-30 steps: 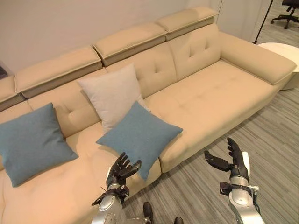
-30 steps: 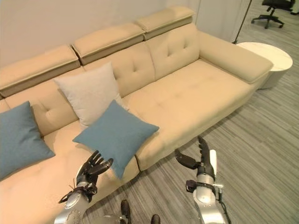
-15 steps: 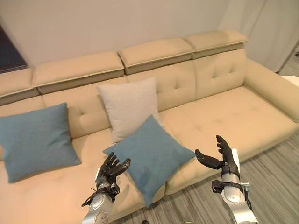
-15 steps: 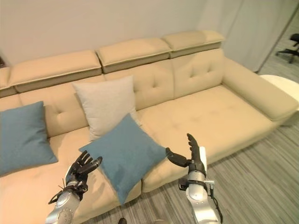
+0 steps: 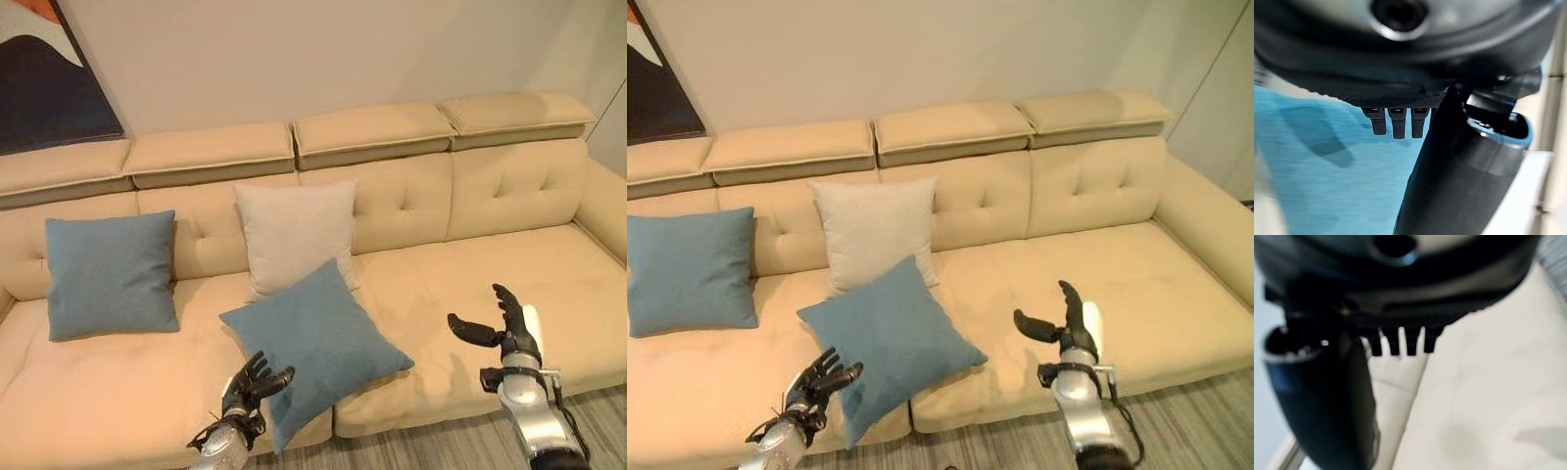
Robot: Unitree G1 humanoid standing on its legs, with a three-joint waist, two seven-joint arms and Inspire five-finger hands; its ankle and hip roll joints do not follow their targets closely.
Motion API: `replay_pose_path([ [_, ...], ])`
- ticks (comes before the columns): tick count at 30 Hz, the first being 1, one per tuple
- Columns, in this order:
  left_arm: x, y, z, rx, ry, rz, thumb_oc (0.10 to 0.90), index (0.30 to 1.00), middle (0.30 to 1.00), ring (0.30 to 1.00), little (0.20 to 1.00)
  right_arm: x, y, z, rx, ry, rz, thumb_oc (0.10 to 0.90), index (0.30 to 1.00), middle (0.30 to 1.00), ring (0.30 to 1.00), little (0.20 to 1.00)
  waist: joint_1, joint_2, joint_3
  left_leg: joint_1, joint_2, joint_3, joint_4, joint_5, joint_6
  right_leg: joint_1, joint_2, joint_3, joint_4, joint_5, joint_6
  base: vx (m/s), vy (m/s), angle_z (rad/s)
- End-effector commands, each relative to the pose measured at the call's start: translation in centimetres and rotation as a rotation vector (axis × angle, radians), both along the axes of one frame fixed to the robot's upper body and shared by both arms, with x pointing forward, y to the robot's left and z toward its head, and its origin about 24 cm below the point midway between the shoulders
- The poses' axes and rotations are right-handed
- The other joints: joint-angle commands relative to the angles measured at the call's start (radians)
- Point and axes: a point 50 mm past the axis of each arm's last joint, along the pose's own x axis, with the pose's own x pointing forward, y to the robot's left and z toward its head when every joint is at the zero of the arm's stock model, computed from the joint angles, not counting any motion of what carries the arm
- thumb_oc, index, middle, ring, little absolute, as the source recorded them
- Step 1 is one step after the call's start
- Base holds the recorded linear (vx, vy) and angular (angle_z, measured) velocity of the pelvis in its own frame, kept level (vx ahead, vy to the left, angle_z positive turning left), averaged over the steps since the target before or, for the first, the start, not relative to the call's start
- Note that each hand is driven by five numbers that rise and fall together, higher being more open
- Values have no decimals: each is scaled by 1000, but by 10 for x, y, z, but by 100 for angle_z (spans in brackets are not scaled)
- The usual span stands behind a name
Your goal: Pick up all the scattered cushions and arrange them neatly on the sofa.
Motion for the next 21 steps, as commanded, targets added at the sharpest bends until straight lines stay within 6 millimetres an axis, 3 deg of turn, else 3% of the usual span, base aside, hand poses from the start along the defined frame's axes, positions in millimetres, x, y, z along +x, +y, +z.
replay_pose_path([
  [1, 40, 23, 22, 71, -126, -16, 800, 900, 900, 900, 900, 42, 17, 42, 44, -174, 108, 800, 900, 900, 900, 900, 32, -84, -39, 2, -50, 21, 54, -72, 12, -18, -63, -37, 97, -49, 62, 39, -16, 6],
  [6, 35, 17, 5, 57, -16, -35, 800, 900, 900, 900, 900, 60, 34, 33, 147, -130, 127, 800, 900, 900, 900, 900, 43, -87, -24, -16, -27, 14, 25, -55, 4, -35, -49, -51, 76, -51, 53, 11, 4, 9],
  [10, 55, 10, 10, 42, -31, -7, 800, 900, 900, 900, 900, 71, 47, 26, 182, -82, 135, 800, 900, 900, 900, 900, 53, -96, 9, -81, -16, -1, 16, -34, 1, -92, -42, -61, 65, -46, 48, -97, 4, 9],
  [12, 71, 8, 19, 34, -73, 17, 800, 900, 900, 900, 900, 75, 50, 23, 188, -62, 130, 800, 900, 900, 900, 900, 55, -101, 29, -122, -14, -8, 12, -23, -1, -129, -40, -63, 66, -43, 46, -158, 3, 13],
  [14, 103, 5, 45, 20, -188, 66, 800, 900, 900, 900, 900, 83, 53, 25, 241, -60, 97, 800, 900, 900, 900, 900, 60, -113, 65, -197, -20, -18, 9, 0, -1, -201, -41, -64, 76, -32, 44, -212, 13, 16],
  [16, 113, 6, 53, 22, -216, 83, 800, 900, 900, 900, 900, 87, 53, 28, 256, -68, 91, 800, 900, 900, 900, 900, 58, -116, 71, -223, -22, -20, 8, 6, -1, -227, -43, -65, 80, -29, 43, -82, 19, 11],
  [18, 141, 11, 79, 25, -297, 152, 800, 900, 900, 900, 900, 95, 56, 33, 271, -66, 82, 800, 900, 900, 900, 900, 55, -126, 81, -285, -26, -16, 1, 21, -3, -280, -50, -62, 82, -16, 44, -80, 15, 1],
  [21, 157, 13, 96, 45, -341, 164, 800, 900, 900, 900, 900, 103, 62, 38, 257, -50, 104, 800, 900, 900, 900, 900, 53, -128, 90, -328, -34, -14, 7, 26, -3, -314, -59, -58, 80, -6, 46, -59, 26, 0],
])
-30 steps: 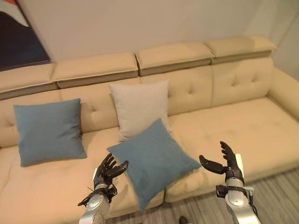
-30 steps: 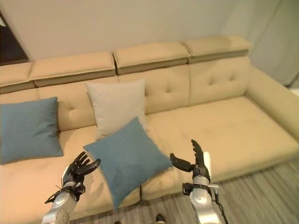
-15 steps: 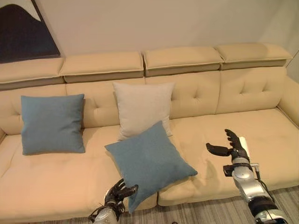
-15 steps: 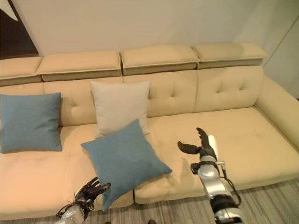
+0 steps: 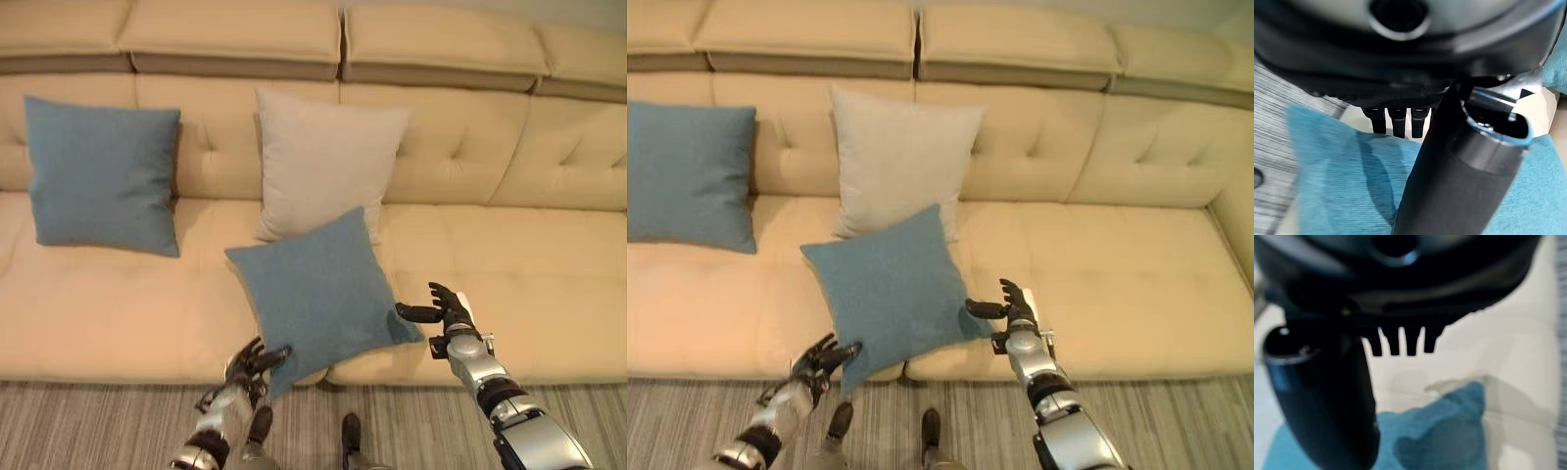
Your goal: Pick up all the scattered cushions and arrange them neatly on the sofa.
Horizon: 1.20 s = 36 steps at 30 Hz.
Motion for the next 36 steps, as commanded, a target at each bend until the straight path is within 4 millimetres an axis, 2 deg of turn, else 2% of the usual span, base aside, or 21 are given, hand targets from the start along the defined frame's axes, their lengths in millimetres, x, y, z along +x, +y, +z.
replay_pose_path([
  [1, 67, 9, 70, 22, -281, 84, 800, 900, 900, 900, 900, 42, -1, 63, -31, -217, 4, 800, 900, 900, 900, 900, -1, -24, 42, -34, -37, 50, 41, -56, 57, -55, -65, -1, 121, -91, 57, -83, 43, -1],
  [2, 78, 4, 83, -44, -316, 126, 800, 900, 900, 900, 900, 51, 9, 72, -44, -221, 30, 800, 900, 900, 900, 900, 6, -22, 59, -63, -44, 55, 50, -53, 59, -76, -73, 1, 117, -81, 60, -67, 35, 1],
  [3, 79, 4, 84, -46, -319, 128, 800, 900, 900, 900, 900, 52, 9, 73, -45, -224, 32, 800, 900, 900, 900, 900, 4, -22, 60, -67, -45, 55, 53, -53, 59, -79, -73, 1, 117, -81, 60, -72, 37, -2],
  [5, 86, -7, 91, -141, -334, 152, 800, 900, 900, 900, 900, 59, 23, 80, -65, -231, 97, 800, 900, 900, 900, 900, 7, -20, 81, -97, -52, 56, 65, -51, 60, -102, -81, 5, 116, -73, 63, -48, 27, -1],
  [7, 91, -14, 96, -157, -340, 152, 800, 900, 900, 900, 900, 65, 28, 89, -23, -253, 90, 800, 900, 900, 900, 900, 11, -16, 96, -124, -58, 54, 79, -51, 59, -120, -89, 6, 113, -65, 65, -41, 39, 3],
  [8, 95, -23, 101, -186, -348, 142, 800, 900, 900, 900, 900, 70, 38, 95, 22, -262, 100, 800, 900, 900, 900, 900, 15, -11, 111, -147, -60, 55, 87, -48, 58, -136, -98, 8, 108, -57, 69, -22, 36, 5],
  [10, 98, -26, 107, -190, -366, 133, 800, 900, 900, 900, 900, 73, 44, 98, 60, -267, 108, 800, 900, 900, 900, 900, 17, -10, 118, -159, -60, 57, 89, -46, 57, -145, -100, 8, 104, -53, 69, -19, 24, 4],
  [11, 99, -33, 107, -200, -361, 116, 800, 900, 900, 900, 900, 74, 57, 96, 121, -262, 141, 800, 900, 900, 900, 900, 20, -8, 129, -170, -63, 59, 90, -43, 55, -156, -102, 6, 102, -50, 70, 0, 0, 0],
  [13, 98, -36, 106, -203, -361, 106, 800, 900, 900, 900, 900, 74, 62, 94, 142, -258, 169, 800, 900, 900, 900, 900, 20, -9, 132, -176, -63, 59, 92, -42, 54, -160, -103, 7, 102, -50, 70, 0, 0, 0],
  [14, 98, -42, 105, -225, -355, 91, 800, 900, 900, 900, 900, 72, 77, 88, 185, -243, 217, 800, 900, 900, 900, 900, 25, -10, 139, -181, -65, 57, 91, -42, 53, -164, -104, 7, 101, -48, 70, 0, 0, 0],
  [16, 97, -46, 103, -236, -348, 80, 800, 900, 900, 900, 900, 69, 89, 80, 182, -203, 272, 800, 900, 900, 900, 900, 33, -10, 143, -180, -63, 56, 91, -47, 51, -161, -104, 5, 102, -54, 70, 0, 0, 0],
  [17, 97, -46, 103, -236, -349, 80, 800, 900, 900, 900, 900, 69, 89, 80, 182, -204, 272, 800, 900, 900, 900, 900, 32, -10, 143, -184, -65, 56, 90, -41, 51, -165, -106, 5, 100, -49, 71, 0, 0, 0],
  [20, 97, -60, 104, -277, -352, 53, 800, 900, 900, 900, 900, 62, 115, 66, 172, -131, 397, 800, 900, 900, 900, 900, 37, -11, 150, -190, -65, 55, 90, -42, 47, -168, -108, -2, 100, -51, 71, 0, 0, 0],
  [21, 97, -60, 105, -277, -353, 53, 800, 900, 900, 900, 900, 62, 115, 66, 172, -132, 397, 800, 900, 900, 900, 900, 36, -12, 149, -194, -67, 54, 90, -36, 48, -171, -110, -3, 98, -46, 72, 0, 0, 0],
  [22, 97, -68, 106, -290, -361, 31, 595, 592, 592, 592, 592, 58, 129, 62, 211, -122, 447, 740, 811, 811, 811, 811, 36, -14, 151, -197, -67, 55, 91, -36, 47, -173, -110, -4, 97, -45, 72, 0, 0, 0],
  [23, 96, -68, 105, -290, -359, 32, 558, 538, 538, 538, 538, 58, 129, 61, 211, -120, 447, 574, 561, 561, 561, 561, 37, -13, 151, -193, -65, 56, 92, -41, 47, -170, -108, -4, 99, -49, 71, 0, 0, 0],
  [24, 97, -74, 108, -297, -370, 2, 420, 331, 331, 331, 331, 55, 137, 59, 235, -117, 479, 461, 392, 392, 392, 392, 36, -16, 151, -199, -67, 55, 95, -37, 46, -174, -110, -6, 98, -44, 73, 0, 0, 0],
  [25, 97, -80, 111, -314, -393, -25, 400, 300, 300, 300, 300, 49, 147, 52, 284, -106, 506, 400, 300, 300, 300, 300, 35, -19, 152, -197, -66, 56, 102, -45, 45, -169, -108, -5, 102, -50, 73, 0, 0, 0],
  [30, 92, -85, 107, -360, -403, -27, 400, 300, 300, 300, 300, 38, 156, 38, 381, -81, 505, 400, 300, 300, 300, 300, 32, -25, 146, -194, -63, 58, 113, -52, 46, -168, -104, -1, 106, -50, 74, 0, 0, 0],
  [32, 90, -82, 104, -379, -401, 0, 400, 300, 300, 300, 300, 33, 151, 30, 507, -91, 414, 400, 300, 300, 300, 300, 24, -29, 145, -189, -61, 60, 126, -63, 49, -167, -102, 6, 114, -53, 74, -15, 16, -1],
  [36, 89, -76, 102, -395, -402, 36, 400, 300, 300, 300, 300, 33, 141, 30, 637, -143, 273, 400, 300, 300, 300, 300, 12, -31, 144, -176, -57, 68, 133, -74, 54, -164, -97, 18, 118, -53, 75, -10, 24, -4],
])
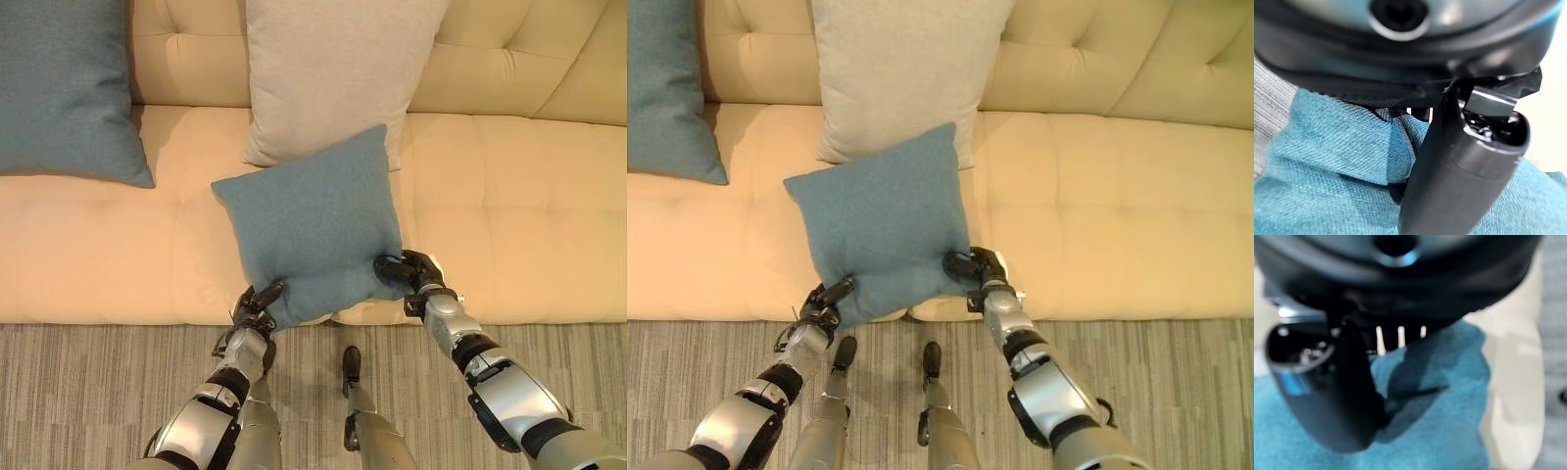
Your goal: Pick up all the scattered cushions and arrange them neatly on the sofa.
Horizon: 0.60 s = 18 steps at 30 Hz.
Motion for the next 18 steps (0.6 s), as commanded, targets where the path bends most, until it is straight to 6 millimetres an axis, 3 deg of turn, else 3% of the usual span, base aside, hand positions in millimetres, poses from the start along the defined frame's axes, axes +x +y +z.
replay_pose_path([
  [1, 37, -47, 57, -123, -227, -94, 400, 300, 300, 300, 300, -6, 80, -3, 323, -34, 145, 400, 300, 300, 300, 300, 9, -31, 5, -3, -22, 67, 84, -99, 52, -16, -70, 15, 117, -95, 66, -2, 31, -9],
  [6, 35, -55, 65, -151, -292, -119, 400, 300, 300, 300, 300, -12, 72, -6, 445, -66, 63, 400, 300, 300, 300, 300, -8, -29, -9, 22, -22, 74, 97, -110, 57, -1, -69, 22, 133, -105, 63, -15, 7, -8],
  [10, 23, -60, 64, -159, -349, -198, 400, 300, 300, 300, 300, -31, 76, -13, 531, -97, 99, 400, 300, 300, 300, 300, -21, -23, -25, 88, -13, 85, 101, -126, 59, 48, -59, 30, 160, -134, 57, 53, -31, -8],
  [11, 13, -63, 61, -158, -370, -256, 400, 300, 300, 300, 300, -43, 75, -15, 557, -117, 132, 400, 300, 300, 300, 300, -27, -13, -38, 150, 0, 91, 96, -137, 57, 88, -45, 35, 181, -159, 54, 129, -74, -17],
  [15, 0, -65, 59, -155, -404, -325, 400, 300, 300, 300, 300, -54, 73, -10, 561, -162, 192, 400, 300, 300, 300, 300, -40, 6, -67, 232, 22, 101, 80, -135, 50, 140, -24, 41, 206, -188, 46, 82, -62, -17],
  [18, -14, -57, 64, -128, -469, -396, 400, 300, 300, 300, 300, -65, 62, 8, 524, -253, 256, 400, 300, 300, 300, 300, -51, 42, -122, 322, 63, 113, 66, -121, 35, 213, 23, 52, 235, -235, 23, 107, -199, -16],
])
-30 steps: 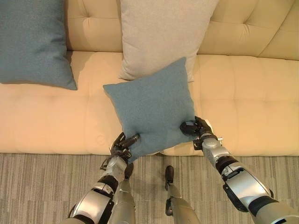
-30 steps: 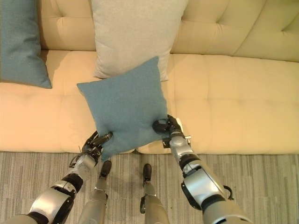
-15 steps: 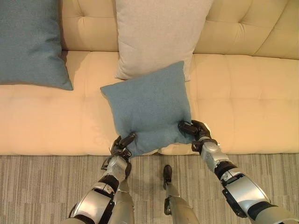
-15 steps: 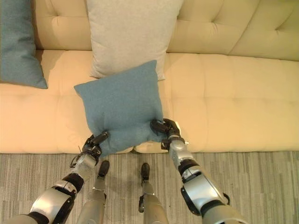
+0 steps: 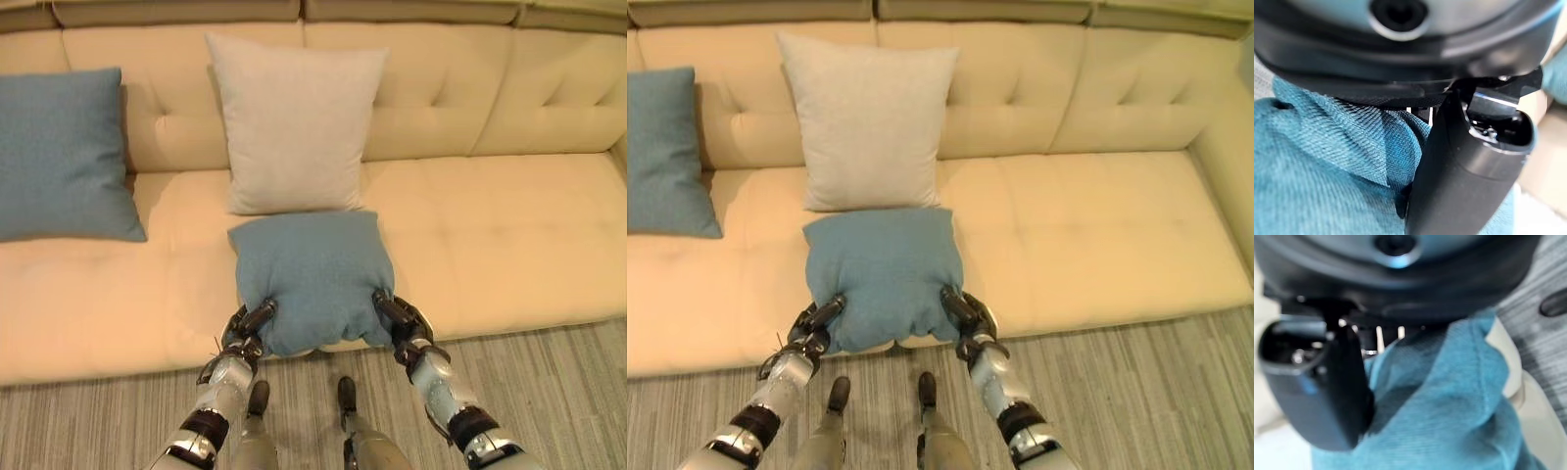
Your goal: Pick up all the scattered cushions and arrange them neatly on the sofa.
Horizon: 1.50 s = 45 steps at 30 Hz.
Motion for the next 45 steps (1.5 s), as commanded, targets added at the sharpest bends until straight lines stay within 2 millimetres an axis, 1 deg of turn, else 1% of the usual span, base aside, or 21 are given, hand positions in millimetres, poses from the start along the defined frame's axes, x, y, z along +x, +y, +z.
replay_pose_path([
  [1, 36, -76, 85, -134, -478, -341, 400, 300, 300, 300, 300, 16, 54, 71, 136, -399, 272, 400, 300, 300, 300, 300, 2, 54, -135, 35, 52, 27, 104, -83, 8, -3, 24, -22, 220, -203, -2, 28, -123, -20],
  [4, 29, -74, 89, -135, -505, -379, 400, 300, 300, 300, 300, 7, 44, 76, 132, -432, 266, 400, 300, 300, 300, 300, 1, 71, -161, 48, 75, 27, 97, -52, -7, 34, 44, -32, 206, -223, -18, 8, -152, -6],
  [5, 25, -85, 92, -158, -510, -440, 400, 300, 300, 300, 300, 0, 30, 78, 169, -441, 191, 400, 300, 300, 300, 300, -9, 86, -167, 28, 80, 28, 109, 25, -22, 55, 51, -49, 196, -224, -27, -120, -174, 6],
  [6, 26, -87, 96, -157, -522, -452, 400, 300, 300, 300, 300, -1, 21, 84, 185, -467, 142, 400, 300, 300, 300, 300, -19, 83, -163, 13, 67, 55, 137, 32, -11, 60, 41, -59, 195, -218, -30, -188, -142, 19],
  [8, 29, -91, 108, -138, -571, -461, 400, 300, 300, 300, 300, -6, 2, 90, 198, -496, 33, 400, 300, 300, 300, 300, -49, 72, -162, 7, 19, 153, 227, -50, 12, 62, 17, -71, 194, -201, -31, -186, -94, 36],
  [10, 31, -97, 121, -130, -624, -484, 400, 300, 300, 300, 300, -9, -13, 97, 148, -530, -23, 400, 300, 300, 300, 300, -72, 80, -181, 47, -38, 168, 283, -133, 26, 53, 11, -55, 189, -175, -27, -123, -23, 31],
  [12, 30, -97, 127, -130, -658, -486, 400, 300, 300, 300, 300, -9, -18, 97, 125, -533, -47, 400, 300, 300, 300, 300, -75, 99, -206, 103, -112, 76, 319, -179, 37, 36, 33, -14, 186, -153, -20, -58, 25, -2],
  [13, 30, -97, 127, -129, -658, -486, 400, 300, 300, 300, 300, -9, -18, 97, 125, -533, -47, 400, 300, 300, 300, 300, -76, 97, -207, 101, -114, 75, 316, -175, 38, 35, 32, -14, 185, -150, -20, -65, 38, -57],
  [15, 26, -100, 130, -156, -694, -490, 400, 300, 300, 300, 300, -13, -18, 96, 111, -532, -31, 400, 300, 300, 300, 300, -88, 119, -225, 178, -160, -31, 285, -202, 50, 3, 63, 46, 182, -117, -7, -178, 66, -94],
  [16, 25, -106, 134, -167, -708, -494, 400, 300, 300, 300, 300, -12, -14, 96, 112, -535, -17, 400, 300, 300, 300, 300, -105, 129, -230, 202, -176, -46, 252, -248, 78, -26, 81, 93, 178, -94, -3, -299, 117, -77],
  [19, 30, -118, 144, -178, -744, -524, 400, 300, 300, 300, 300, -15, -17, 101, 119, -563, -29, 400, 300, 300, 300, 300, -134, 126, -226, 206, -188, 1, 224, -254, 84, -64, 86, 125, 185, -47, 24, -162, 77, -71],
  [21, 36, -125, 155, -158, -782, -535, 400, 300, 300, 300, 300, -13, -15, 104, 115, -583, -14, 400, 300, 300, 300, 300, -154, 122, -230, 220, -207, 45, 178, -306, 118, -91, 82, 150, 169, -14, 54, -185, 77, -80],
  [23, 36, -131, 160, -147, -802, -546, 400, 300, 300, 300, 300, -13, -12, 108, 121, -600, -9, 400, 300, 300, 300, 300, -168, 117, -221, 210, -220, 91, 171, -305, 134, -118, 72, 152, 164, 27, 88, -200, 32, -90],
  [24, 37, -132, 162, -144, -815, -551, 400, 300, 300, 300, 300, -11, -9, 110, 125, -608, 0, 400, 300, 300, 300, 300, -167, 117, -210, 202, -218, 122, 173, -301, 138, -138, 59, 124, 166, 40, 100, -291, -70, -89],
  [25, 39, -132, 166, -131, -828, -550, 400, 300, 300, 300, 300, -9, -3, 115, 138, -629, 3, 400, 300, 300, 300, 300, -158, 127, -181, 195, -190, 185, 178, -297, 140, -144, 21, 3, 185, -8, 93, -309, -112, -104],
  [27, 41, -131, 167, -117, -823, -545, 400, 300, 300, 300, 300, -12, 2, 118, 137, -646, 21, 400, 300, 300, 300, 300, -150, 138, -165, 202, -156, 262, 173, -289, 142, -117, -34, -124, 230, -75, 64, -224, -114, -170],
  [29, 42, -131, 165, -116, -814, -544, 400, 300, 300, 300, 300, -11, 3, 120, 128, -655, 27, 400, 300, 300, 300, 300, -146, 144, -164, 203, -136, 309, 173, -283, 143, -98, -65, -172, 266, -101, 52, -133, -107, -135],
  [33, 40, -125, 161, -96, -807, -543, 400, 300, 300, 300, 300, -12, 2, 119, 105, -650, 34, 400, 300, 300, 300, 300, -133, 156, -185, 207, -103, 403, 167, -265, 141, -51, -121, -197, 305, -112, 52, -94, -148, -115],
  [38, 39, -122, 161, -65, -815, -559, 400, 300, 300, 300, 300, -12, 6, 116, 74, -619, 49, 400, 300, 300, 300, 300, -101, 173, -222, 195, -46, 554, 191, -227, 110, 68, -232, -197, 266, -67, 101, -43, -316, -110],
  [42, 41, -130, 162, -54, -818, -578, 400, 300, 300, 300, 300, -17, -5, 110, 34, -594, 22, 400, 300, 300, 300, 300, -121, 167, -230, 197, -1, 559, 190, -204, 78, 67, -178, -158, 215, -130, 92, 11, -342, -74],
  [45, 43, -144, 159, -22, -805, -616, 400, 300, 300, 300, 300, -20, -20, 107, -52, -577, -5, 400, 300, 300, 300, 300, -149, 180, -228, 192, 88, 561, 217, -127, 36, 69, -95, -144, 197, -165, 57, 50, -405, -54],
])
